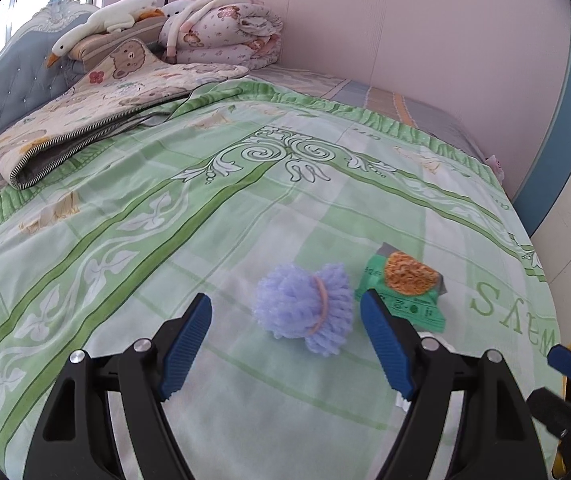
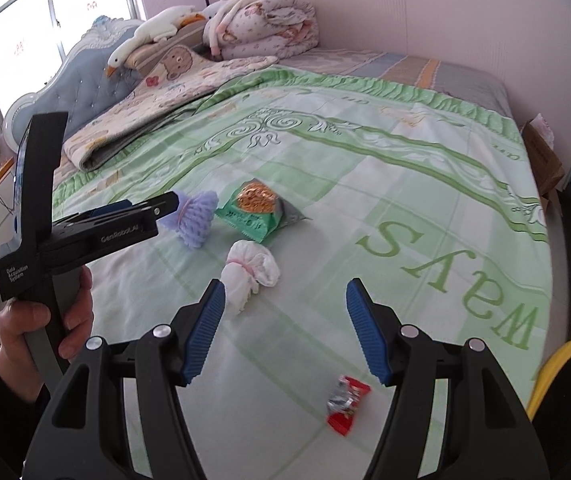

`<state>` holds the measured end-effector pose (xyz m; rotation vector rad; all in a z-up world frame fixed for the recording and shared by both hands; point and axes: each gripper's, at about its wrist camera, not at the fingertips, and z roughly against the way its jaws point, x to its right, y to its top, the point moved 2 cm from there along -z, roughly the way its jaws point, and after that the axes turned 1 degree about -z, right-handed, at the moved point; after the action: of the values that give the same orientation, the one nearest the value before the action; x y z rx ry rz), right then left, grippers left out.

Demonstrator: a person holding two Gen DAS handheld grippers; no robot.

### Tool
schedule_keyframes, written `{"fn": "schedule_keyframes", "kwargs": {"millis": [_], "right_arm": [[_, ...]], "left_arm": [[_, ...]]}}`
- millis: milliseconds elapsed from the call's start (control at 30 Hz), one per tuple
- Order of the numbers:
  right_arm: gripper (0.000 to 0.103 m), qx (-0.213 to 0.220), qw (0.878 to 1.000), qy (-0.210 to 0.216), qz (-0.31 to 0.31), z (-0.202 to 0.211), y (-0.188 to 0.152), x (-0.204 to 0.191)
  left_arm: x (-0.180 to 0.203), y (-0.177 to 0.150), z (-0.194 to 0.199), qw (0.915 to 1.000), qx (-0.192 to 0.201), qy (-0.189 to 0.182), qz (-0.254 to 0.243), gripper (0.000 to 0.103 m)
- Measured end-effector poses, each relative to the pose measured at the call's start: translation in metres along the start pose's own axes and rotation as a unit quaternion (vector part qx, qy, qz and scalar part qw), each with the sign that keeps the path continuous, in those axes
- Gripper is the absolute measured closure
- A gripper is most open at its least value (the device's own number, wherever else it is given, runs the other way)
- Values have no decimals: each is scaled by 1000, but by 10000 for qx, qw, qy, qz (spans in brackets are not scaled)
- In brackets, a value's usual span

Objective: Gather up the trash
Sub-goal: 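Move both tools back over the remaining trash on the bed, then grasp the white cloth bundle with the right tool while the left tool grasps the blue yarn ball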

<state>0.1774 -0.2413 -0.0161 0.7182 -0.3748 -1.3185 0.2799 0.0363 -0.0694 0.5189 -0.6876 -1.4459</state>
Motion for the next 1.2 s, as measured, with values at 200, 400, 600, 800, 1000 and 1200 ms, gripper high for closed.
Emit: {"fn": "schedule_keyframes", "kwargs": {"millis": [200,400,600,800,1000,1200], "right_arm": [[43,-188,9997,29,150,-36,3,-17],[43,-329,9993,50,195,-66,6,-26],[48,-454,9988,53,199,-86,8,-30],[56,-521,9983,35,258,-98,6,-32],[66,-501,9983,50,287,-102,5,-35],[70,-423,9987,47,287,-97,4,-36]], "left_arm": [[-7,0,-18,10000,-74,4,65,29],[-10,-2,-31,9998,-117,-115,131,29],[-9,-5,-39,9993,-102,-319,140,30],[-4,-8,-40,9983,-79,-572,56,45],[2,-11,-36,9972,-32,-743,-36,63],[0,-11,-32,9969,19,-780,40,68]]}}
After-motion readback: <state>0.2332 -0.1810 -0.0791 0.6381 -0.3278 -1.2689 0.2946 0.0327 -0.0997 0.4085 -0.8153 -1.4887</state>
